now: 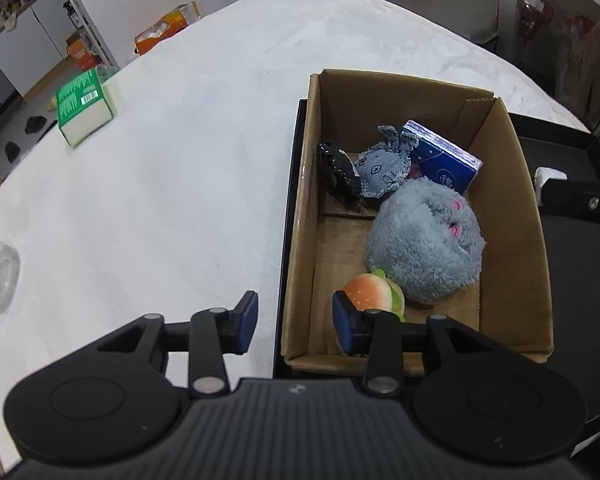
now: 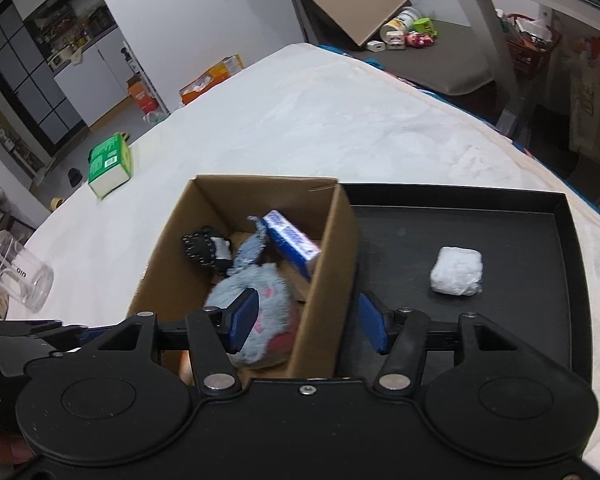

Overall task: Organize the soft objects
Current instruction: 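Move the right tool back over the tray toward the white pouch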

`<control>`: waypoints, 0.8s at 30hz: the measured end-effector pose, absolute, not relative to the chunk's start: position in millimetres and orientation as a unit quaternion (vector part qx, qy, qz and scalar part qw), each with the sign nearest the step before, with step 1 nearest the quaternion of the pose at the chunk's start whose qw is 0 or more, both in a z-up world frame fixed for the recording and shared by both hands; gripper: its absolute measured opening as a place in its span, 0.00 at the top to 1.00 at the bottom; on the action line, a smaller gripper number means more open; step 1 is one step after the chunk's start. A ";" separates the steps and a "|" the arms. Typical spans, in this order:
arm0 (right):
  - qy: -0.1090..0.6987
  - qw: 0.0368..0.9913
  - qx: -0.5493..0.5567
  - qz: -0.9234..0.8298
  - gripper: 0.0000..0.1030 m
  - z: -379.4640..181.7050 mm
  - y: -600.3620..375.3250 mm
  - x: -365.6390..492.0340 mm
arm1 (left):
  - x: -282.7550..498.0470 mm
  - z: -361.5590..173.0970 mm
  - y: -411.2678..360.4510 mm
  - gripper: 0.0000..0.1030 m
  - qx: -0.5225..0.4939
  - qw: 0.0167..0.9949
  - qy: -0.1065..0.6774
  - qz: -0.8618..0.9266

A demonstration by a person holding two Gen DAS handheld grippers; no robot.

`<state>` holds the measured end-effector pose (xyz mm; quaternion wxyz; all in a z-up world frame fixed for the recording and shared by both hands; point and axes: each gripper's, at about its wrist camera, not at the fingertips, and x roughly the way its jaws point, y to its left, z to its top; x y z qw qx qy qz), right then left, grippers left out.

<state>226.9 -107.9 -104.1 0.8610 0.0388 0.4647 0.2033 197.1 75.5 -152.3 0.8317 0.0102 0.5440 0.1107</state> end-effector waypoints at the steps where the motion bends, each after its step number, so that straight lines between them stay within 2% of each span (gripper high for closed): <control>1: 0.464 0.862 0.040 0.202 0.44 -104.7 -110.7 227.9 | 197.4 -152.1 74.0 0.59 0.015 0.831 0.545 0.112; 8: 0.460 0.866 0.054 0.188 0.34 -114.1 -136.4 235.8 | 202.4 -155.4 63.0 0.52 0.048 0.823 0.552 0.124; 13: 0.466 0.865 0.073 0.170 0.31 -127.7 -155.8 244.3 | 205.5 -155.5 53.7 0.48 0.070 0.820 0.553 0.131; 17: 0.466 0.869 0.077 0.150 0.23 -141.0 -168.1 251.8 | 207.5 -157.3 46.8 0.43 0.091 0.814 0.555 0.141; 24: 0.475 0.867 0.083 0.124 0.19 -161.1 -185.5 267.1 | 214.0 -161.3 36.6 0.36 0.122 0.804 0.561 0.151</control>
